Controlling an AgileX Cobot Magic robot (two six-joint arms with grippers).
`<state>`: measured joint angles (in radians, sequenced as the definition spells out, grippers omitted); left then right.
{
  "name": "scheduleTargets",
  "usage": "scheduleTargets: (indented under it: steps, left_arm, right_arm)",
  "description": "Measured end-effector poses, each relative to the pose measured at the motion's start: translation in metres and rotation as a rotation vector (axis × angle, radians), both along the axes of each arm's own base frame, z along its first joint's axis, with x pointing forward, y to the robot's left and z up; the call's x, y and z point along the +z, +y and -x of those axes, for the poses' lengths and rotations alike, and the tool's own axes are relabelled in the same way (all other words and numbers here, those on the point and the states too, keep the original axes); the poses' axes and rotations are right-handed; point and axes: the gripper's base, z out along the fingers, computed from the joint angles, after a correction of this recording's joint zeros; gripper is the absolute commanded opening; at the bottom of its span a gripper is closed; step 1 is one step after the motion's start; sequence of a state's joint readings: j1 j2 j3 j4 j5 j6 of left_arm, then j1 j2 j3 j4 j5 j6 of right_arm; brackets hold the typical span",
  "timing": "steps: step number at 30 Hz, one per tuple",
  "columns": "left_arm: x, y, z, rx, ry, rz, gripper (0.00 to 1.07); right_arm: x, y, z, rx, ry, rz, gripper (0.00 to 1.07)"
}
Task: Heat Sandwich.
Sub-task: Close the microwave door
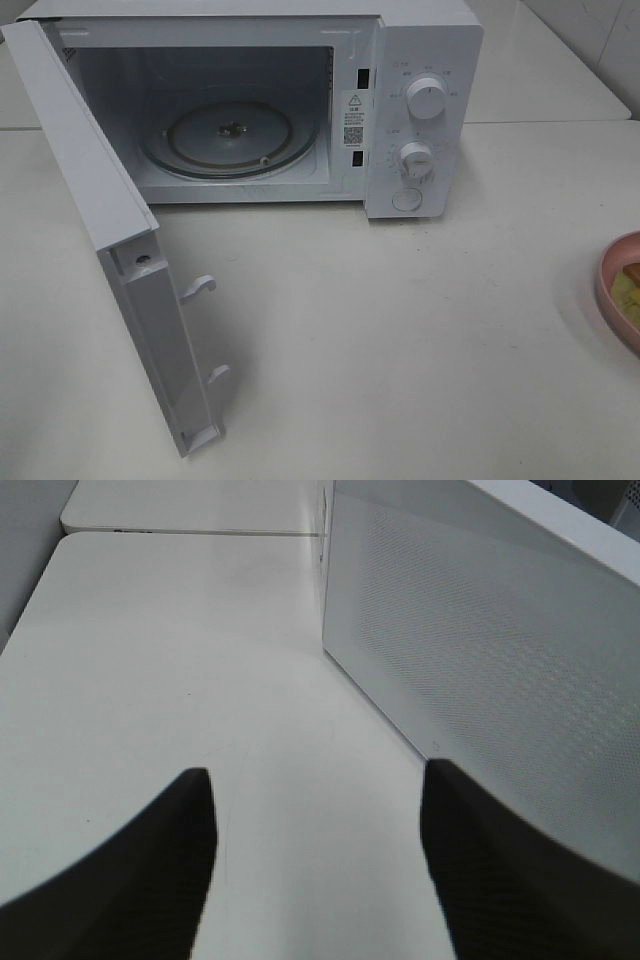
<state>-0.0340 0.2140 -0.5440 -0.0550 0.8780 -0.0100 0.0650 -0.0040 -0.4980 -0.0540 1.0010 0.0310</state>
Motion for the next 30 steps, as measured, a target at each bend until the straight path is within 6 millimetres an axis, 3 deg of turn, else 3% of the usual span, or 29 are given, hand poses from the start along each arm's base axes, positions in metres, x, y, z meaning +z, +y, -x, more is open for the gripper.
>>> scheduleTargets:
  steps: [2, 3, 5, 6, 7, 10, 23, 30]
  left_arm:
    - [0.000, 0.000, -0.003, 0.001, 0.005, 0.000, 0.38]
    - [0.001, 0.000, -0.012, 0.002, 0.021, 0.000, 0.25]
    - [0.001, 0.000, -0.020, 0.003, 0.036, 0.000, 0.10]
    - [0.001, 0.000, -0.020, 0.003, 0.036, 0.000, 0.10]
    - [0.001, -0.001, -0.028, 0.005, 0.041, 0.000, 0.00]
    - [-0.003, -0.001, -0.037, 0.007, 0.041, 0.001, 0.00]
    - [-0.050, 0.000, -0.089, 0.038, -0.095, 0.006, 0.00]
    - [-0.061, 0.000, -0.112, 0.048, -0.112, 0.004, 0.00]
  right_arm:
    - [0.000, 0.000, 0.000, 0.000, 0.000, 0.000, 0.76]
    - [0.000, 0.000, 0.000, 0.000, 0.000, 0.000, 0.76]
    - [0.000, 0.000, 0.000, 0.000, 0.000, 0.000, 0.76]
    - [0.000, 0.000, 0.000, 0.000, 0.000, 0.000, 0.76]
    - [0.000, 0.000, 0.000, 0.000, 0.000, 0.000, 0.76]
    - [0.000, 0.000, 0.000, 0.000, 0.000, 0.000, 0.76]
    - [0.000, 0.000, 0.000, 0.000, 0.000, 0.000, 0.76]
    - [0.000, 0.000, 0.000, 0.000, 0.000, 0.000, 0.76]
